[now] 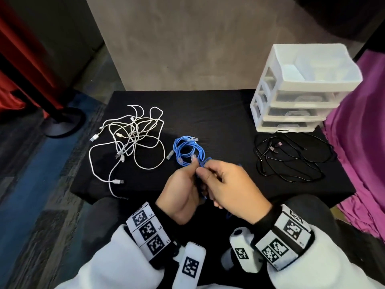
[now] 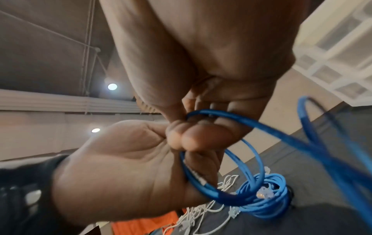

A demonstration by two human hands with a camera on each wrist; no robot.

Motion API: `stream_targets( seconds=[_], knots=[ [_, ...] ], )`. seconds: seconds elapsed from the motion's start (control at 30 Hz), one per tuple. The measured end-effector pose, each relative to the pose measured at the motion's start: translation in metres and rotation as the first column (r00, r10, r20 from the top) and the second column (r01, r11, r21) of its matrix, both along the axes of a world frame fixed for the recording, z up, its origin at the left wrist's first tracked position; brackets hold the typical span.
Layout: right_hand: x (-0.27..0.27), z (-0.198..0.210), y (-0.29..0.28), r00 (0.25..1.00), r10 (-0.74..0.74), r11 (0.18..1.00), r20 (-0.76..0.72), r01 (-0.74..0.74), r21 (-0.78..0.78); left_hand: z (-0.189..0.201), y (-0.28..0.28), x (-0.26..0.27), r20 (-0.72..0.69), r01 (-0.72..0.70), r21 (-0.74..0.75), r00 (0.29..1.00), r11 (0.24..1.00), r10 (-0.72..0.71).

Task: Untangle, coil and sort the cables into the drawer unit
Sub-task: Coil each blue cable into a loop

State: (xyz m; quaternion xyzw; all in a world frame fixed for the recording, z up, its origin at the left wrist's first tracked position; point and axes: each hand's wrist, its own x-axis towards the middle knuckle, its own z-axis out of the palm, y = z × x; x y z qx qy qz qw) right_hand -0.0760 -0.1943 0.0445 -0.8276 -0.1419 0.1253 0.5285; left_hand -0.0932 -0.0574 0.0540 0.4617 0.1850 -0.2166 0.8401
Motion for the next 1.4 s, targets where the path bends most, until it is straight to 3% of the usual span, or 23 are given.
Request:
stream_targets(
  seconds=[0.13,0.23,0.37,0.57,0.73,0.83,0.9,0.97,1.03,1.13,1.27,1.4],
  knots=[
    [-0.002,0.002,-0.003,0.969,0.059,0.966,0.241,0.005,-0.260,-0.002,0.003,-0.001,-0.041,-0.028,-0.097,0.999,0.995,0.024],
    [-0.009,0.004,-0.004,0.937,0.032,0.958,0.347,0.071,-0.280,0.002,0.013,0.007,-0.063,-0.136,-0.155,0.990,0.979,0.127],
    [-0.025,-0.004,-0.006,0.956,0.167,0.977,0.239,-0.128,-0.172,0.014,0.030,0.019,-0.059,-0.289,-0.314,0.957,0.904,0.285],
    [-0.035,-0.039,-0.024,0.942,0.329,0.893,0.065,-0.288,-0.346,0.024,0.056,0.021,0.017,-0.262,-0.366,0.958,0.893,0.288],
    [-0.024,-0.060,-0.069,0.962,0.264,0.885,-0.070,-0.270,-0.380,0.038,0.097,0.023,0.125,-0.275,-0.357,0.933,0.893,0.337],
    [-0.011,-0.058,-0.091,0.976,0.208,0.885,-0.071,-0.219,-0.410,0.041,0.115,0.023,0.142,-0.300,-0.365,0.918,0.881,0.371],
    [-0.002,-0.052,-0.096,0.992,0.103,0.932,-0.078,-0.124,-0.340,0.039,0.118,0.022,0.153,-0.296,-0.343,0.919,0.892,0.363],
    [0.007,-0.042,-0.095,0.988,-0.089,0.987,-0.129,0.070,-0.143,0.037,0.113,0.022,0.160,-0.275,-0.330,0.926,0.903,0.341],
    [0.015,-0.031,-0.090,0.943,-0.242,0.967,-0.229,0.254,0.027,0.036,0.105,0.020,0.168,-0.248,-0.325,0.935,0.913,0.313],
    [0.024,-0.018,-0.077,0.870,-0.337,0.900,-0.361,0.410,0.148,0.038,0.086,0.016,0.191,-0.158,-0.259,0.959,0.953,0.211],
    [0.033,-0.008,-0.053,0.814,-0.365,0.836,-0.452,0.500,0.225,0.032,0.054,0.010,0.206,-0.011,-0.126,0.978,0.992,0.037],
    [0.036,0.000,-0.027,0.860,-0.336,0.860,-0.384,0.447,0.248,0.021,0.030,0.006,0.192,0.085,-0.077,0.979,0.993,-0.069]
  ],
)
